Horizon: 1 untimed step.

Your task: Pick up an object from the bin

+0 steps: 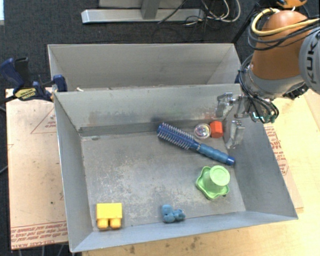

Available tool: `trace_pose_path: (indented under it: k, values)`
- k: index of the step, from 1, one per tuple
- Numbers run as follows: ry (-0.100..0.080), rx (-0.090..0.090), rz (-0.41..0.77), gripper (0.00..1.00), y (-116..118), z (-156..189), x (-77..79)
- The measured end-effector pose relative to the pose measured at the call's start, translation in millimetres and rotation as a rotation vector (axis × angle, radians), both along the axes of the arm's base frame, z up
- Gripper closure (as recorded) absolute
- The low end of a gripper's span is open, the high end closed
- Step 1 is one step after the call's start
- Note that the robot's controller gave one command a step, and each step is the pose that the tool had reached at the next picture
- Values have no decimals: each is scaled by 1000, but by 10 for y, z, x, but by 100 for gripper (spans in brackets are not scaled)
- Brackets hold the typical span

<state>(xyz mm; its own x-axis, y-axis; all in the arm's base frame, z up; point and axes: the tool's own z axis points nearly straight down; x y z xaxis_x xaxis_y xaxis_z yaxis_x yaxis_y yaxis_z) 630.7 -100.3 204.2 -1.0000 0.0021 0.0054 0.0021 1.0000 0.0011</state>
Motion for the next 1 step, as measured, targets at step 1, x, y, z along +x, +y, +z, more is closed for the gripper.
trace_pose_path:
  k: [1]
  values:
    - [-5,1,285,0,206,-1363,72]
